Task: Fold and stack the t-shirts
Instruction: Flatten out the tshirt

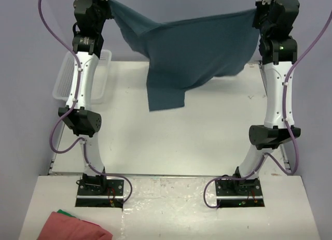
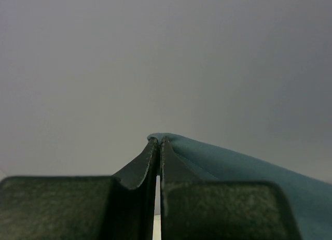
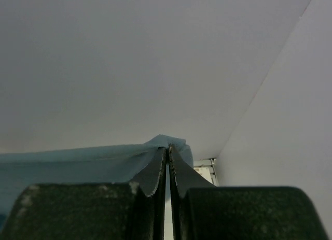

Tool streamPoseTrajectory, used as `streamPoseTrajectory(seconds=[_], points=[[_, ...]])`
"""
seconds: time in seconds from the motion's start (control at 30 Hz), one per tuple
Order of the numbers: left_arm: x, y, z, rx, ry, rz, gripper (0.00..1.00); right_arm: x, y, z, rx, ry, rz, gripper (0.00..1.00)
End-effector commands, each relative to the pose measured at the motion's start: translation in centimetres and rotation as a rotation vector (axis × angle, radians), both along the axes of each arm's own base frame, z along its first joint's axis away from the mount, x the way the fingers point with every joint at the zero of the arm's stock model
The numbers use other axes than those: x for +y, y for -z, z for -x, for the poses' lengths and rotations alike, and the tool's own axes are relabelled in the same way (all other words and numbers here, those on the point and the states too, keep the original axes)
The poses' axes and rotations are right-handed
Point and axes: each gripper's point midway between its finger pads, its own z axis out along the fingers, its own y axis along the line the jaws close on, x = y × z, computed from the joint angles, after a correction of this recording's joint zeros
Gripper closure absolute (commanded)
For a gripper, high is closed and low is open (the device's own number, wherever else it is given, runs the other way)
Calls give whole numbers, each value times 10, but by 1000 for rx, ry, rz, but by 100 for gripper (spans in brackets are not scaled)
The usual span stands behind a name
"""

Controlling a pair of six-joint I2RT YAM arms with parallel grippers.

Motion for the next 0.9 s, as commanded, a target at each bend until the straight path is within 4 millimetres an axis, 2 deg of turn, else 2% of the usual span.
streamPoseTrajectory(seconds=[0.0,0.07,0.1,0.13,0.17,0.2,0.23,0.27,0.3,0.33,0.4,0.43,0.47,0.5,0.53,0.57,0.6,0.63,0.67,0.7,0.73,0.77,0.8,0.83,0.87], points=[[-6,-108,70,-244,53,37,100,-2,-72,47,-198,-3,-11,100],[-8,-126,87,-284,70,38,100,-4,-65,47,-176,3,-18,100],[-11,-136,99,-304,74,35,100,-4,-52,41,-141,11,-27,100],[-14,-139,104,-310,78,24,100,-6,-47,42,-130,19,-33,100],[-23,-140,110,-303,94,20,100,-5,-29,35,-87,19,-46,100],[-24,-144,120,-307,75,5,100,-5,-19,32,-61,25,-50,100],[-39,-144,125,-300,96,-3,100,-7,-11,31,-42,35,-56,100],[-45,-146,139,-290,109,-12,100,-8,0,28,-12,43,-62,100],[-46,-140,142,-262,69,-9,100,-13,10,26,15,74,-65,100],[-68,-138,153,-252,104,-30,100,-13,19,27,44,82,-80,100],[-79,-141,180,-256,117,-25,100,-8,32,29,80,57,-90,100],[-95,-145,193,-274,132,-42,100,-5,29,30,63,39,-98,100],[-95,-149,200,-285,118,-47,100,-5,28,36,62,36,-104,100],[-92,-167,213,-318,105,-30,100,-5,27,41,69,38,-111,100],[-99,-166,218,-296,131,-36,100,0,25,44,68,23,-119,100],[-95,-183,233,-335,128,-23,100,2,15,53,47,14,-121,100],[-97,-187,243,-347,138,-17,100,4,8,60,32,15,-118,100],[-107,-195,258,-372,174,-4,100,13,0,68,24,-6,-104,100],[-109,-205,286,-398,189,18,100,23,-20,86,-16,-37,-93,100],[-108,-212,302,-412,201,32,100,21,-33,99,-45,-37,-95,100],[-107,-218,318,-426,219,49,100,36,-44,112,-68,-84,-77,100],[-93,-228,343,-449,228,84,100,42,-55,125,-94,-108,-71,100],[-91,-233,359,-462,262,104,100,42,-76,156,-153,-121,-72,100],[-89,-236,372,-471,295,128,100,52,-85,173,-177,-158,-69,100],[-77,-238,386,-482,315,155,100,55,-94,189,-203,-181,-74,100]])
